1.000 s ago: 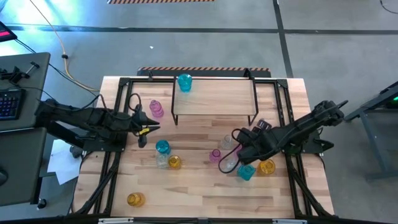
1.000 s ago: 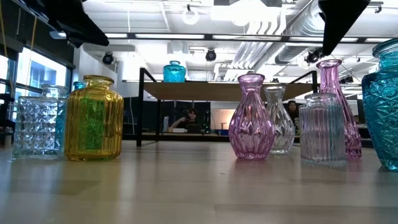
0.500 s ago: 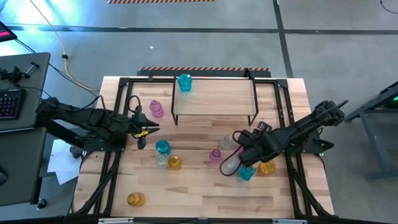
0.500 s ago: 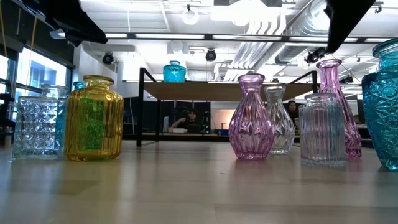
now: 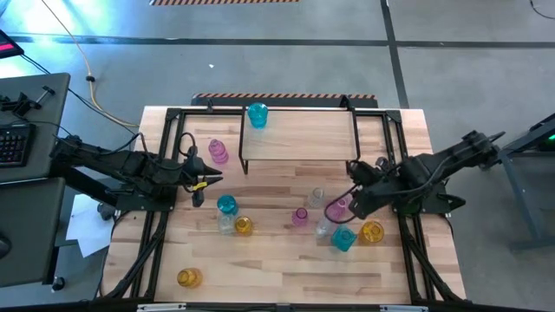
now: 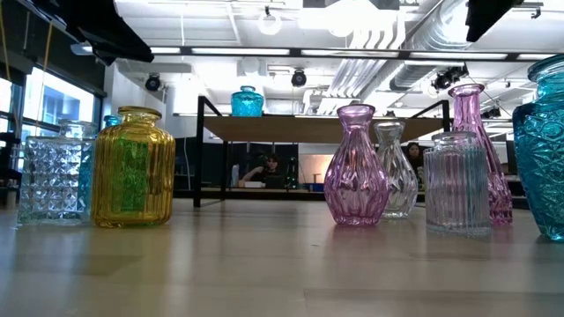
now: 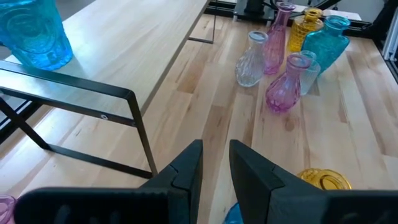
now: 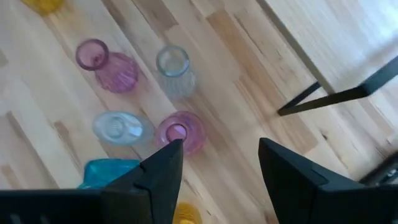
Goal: Sort vases onto shelf
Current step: Put the bottom right purple vase on the shelf
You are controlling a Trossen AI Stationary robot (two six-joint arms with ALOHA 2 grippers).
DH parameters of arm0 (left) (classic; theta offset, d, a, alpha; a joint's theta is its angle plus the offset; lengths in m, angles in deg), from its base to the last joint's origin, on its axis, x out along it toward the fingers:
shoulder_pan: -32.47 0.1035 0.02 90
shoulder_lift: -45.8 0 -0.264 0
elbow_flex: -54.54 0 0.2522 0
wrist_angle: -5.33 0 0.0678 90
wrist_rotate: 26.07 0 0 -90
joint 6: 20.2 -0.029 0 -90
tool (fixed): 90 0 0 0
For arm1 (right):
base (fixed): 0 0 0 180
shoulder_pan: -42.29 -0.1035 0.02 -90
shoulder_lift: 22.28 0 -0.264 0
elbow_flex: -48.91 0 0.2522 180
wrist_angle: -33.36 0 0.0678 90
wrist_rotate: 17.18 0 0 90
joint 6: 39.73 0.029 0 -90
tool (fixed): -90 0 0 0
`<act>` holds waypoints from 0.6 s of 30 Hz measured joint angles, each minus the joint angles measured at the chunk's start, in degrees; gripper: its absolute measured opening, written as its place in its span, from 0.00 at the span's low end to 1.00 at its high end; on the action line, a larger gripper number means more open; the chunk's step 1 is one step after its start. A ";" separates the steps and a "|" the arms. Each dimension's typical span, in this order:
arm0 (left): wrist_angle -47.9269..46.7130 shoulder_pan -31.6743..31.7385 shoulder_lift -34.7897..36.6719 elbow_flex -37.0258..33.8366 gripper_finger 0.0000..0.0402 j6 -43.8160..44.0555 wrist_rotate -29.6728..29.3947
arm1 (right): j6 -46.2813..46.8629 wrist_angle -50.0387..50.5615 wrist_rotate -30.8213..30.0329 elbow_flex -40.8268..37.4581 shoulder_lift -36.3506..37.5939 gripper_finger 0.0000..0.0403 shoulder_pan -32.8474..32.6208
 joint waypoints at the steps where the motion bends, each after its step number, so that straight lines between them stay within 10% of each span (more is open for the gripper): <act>1: 0.04 0.00 0.00 0.00 0.18 0.00 -0.02 | -1.07 -0.86 0.78 -1.19 0.45 0.48 0.66; 18: 0.42 0.02 0.00 0.02 0.18 0.09 -0.78 | -3.25 -21.40 9.69 -22.91 12.96 0.48 6.02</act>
